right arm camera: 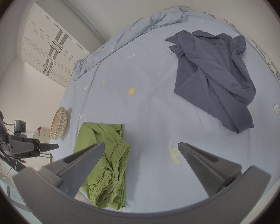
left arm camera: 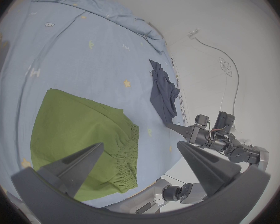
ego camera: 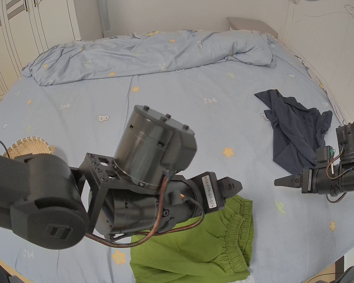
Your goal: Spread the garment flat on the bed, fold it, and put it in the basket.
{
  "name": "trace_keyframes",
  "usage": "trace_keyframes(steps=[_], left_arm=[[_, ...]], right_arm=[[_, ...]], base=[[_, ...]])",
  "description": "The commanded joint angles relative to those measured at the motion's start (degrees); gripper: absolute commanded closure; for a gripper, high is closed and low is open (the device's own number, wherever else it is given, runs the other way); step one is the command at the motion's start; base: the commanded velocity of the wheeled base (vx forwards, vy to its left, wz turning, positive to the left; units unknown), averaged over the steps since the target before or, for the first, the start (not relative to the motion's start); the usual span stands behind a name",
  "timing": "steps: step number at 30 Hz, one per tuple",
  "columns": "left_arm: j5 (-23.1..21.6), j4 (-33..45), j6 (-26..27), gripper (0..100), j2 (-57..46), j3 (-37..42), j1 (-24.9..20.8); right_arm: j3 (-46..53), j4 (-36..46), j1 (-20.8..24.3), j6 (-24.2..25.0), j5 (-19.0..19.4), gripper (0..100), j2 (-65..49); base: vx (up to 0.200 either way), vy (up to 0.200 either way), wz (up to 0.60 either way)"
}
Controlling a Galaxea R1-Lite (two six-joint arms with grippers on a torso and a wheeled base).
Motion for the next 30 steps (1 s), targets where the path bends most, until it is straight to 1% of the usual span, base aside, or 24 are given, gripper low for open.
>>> trace_keyframes(steps=[1,2,4,5,6,8,9,10,12,13,14,16,17,18,21,22,26,30], left_arm=[[-1.23,-0.23,0.25,0,-2.6,3.6,2.95],[-1.58,-0.32,0.33,0,-2.95,4.04,3.22],[-5.54,-0.49,2.36,0,-5.76,8.35,8.23],[-7.12,-0.49,3.76,0,-6.47,9.58,9.98],[-10.2,-0.49,6.49,0,-7.35,11.43,13.06],[-10.2,-0.49,6.49,0,-7.35,11.43,13.06],[-20.3,-0.85,12.9,0,-9.63,17.14,20.18],[-20.74,-0.93,13.17,0,-9.72,17.4,20.53],[-30.24,-3.57,16.68,0,-10.6,22.68,26.33],[-32.7,-4.71,17.65,0,-10.42,24.52,28.18],[-33.05,-4.98,17.91,0,-10.42,24.87,28.53],[-38.5,-8.84,22.75,0,-7.87,28.83,33.63],[-38.5,-8.84,22.75,0,-7.87,28.83,33.63],[-40.78,-10.95,26.79,0,-4.53,29.62,37.14],[-41.05,-11.13,27.49,0,-4.01,29.71,37.67],[-42.19,-11.31,30.66,0,-0.23,29.79,39.52],[-42.28,-11.48,30.83,0,2.76,29.79,38.46],[-42.45,-11.74,30.83,0,5.22,29.71,35.82]], right_arm=[[-0.01,-0.02,0.02,0.08,0.04,0,0.62],[-0.01,-0.02,0.02,0.08,0.04,0,0.62],[-0.1,-0.02,0.02,0.17,0.04,0,0.44],[-0.18,-0.11,0.02,0.17,0.13,0,0.44],[-0.18,-0.11,0.02,0.17,0.13,0,0.35],[-0.18,-0.11,0.02,0.17,0.13,0,0.35],[-0.1,-0.02,0.28,0.17,0.13,0,0.09],[-0.1,-0.02,0.28,0.17,0.13,0,0.09],[-0.1,-0.02,0.28,0.17,0.21,0,-0.35],[-0.1,-0.02,0.28,0.17,0.21,0,-0.79],[-0.1,-0.02,0.37,0.17,0.21,0,-0.79],[-0.1,-0.02,0.37,0.17,0.21,0,-1.32],[-0.1,-0.02,0.37,0.17,0.21,0,-1.32],[-0.01,0.07,0.98,0.17,0.21,0,-1.4],[-0.01,0.07,1.25,0.17,0.21,0,-1.49],[0.17,0.07,2.12,0.34,0.13,0,-1.67],[0.34,0.07,2.21,0.34,0.13,0,-1.49],[0.43,0.07,2.21,0.34,0.13,0,-1.58]], base=[[0.0,0.0,0.0],[0.0,0.0,0.0],[0.0,0.0,0.0],[0.0,0.0,0.0],[0.0,0.0,0.0],[0.0,0.0,0.0],[0.0,0.0,0.0],[0.0,0.0,0.0],[0.0,0.0,0.0],[0.0,0.0,0.0],[0.0,0.0,0.0],[0.0,0.0,0.0],[0.0,0.0,0.0],[0.0,0.0,0.0],[0.0,0.0,0.0],[0.0,0.0,0.0],[0.0,0.0,0.0],[0.0,0.0,0.0]])
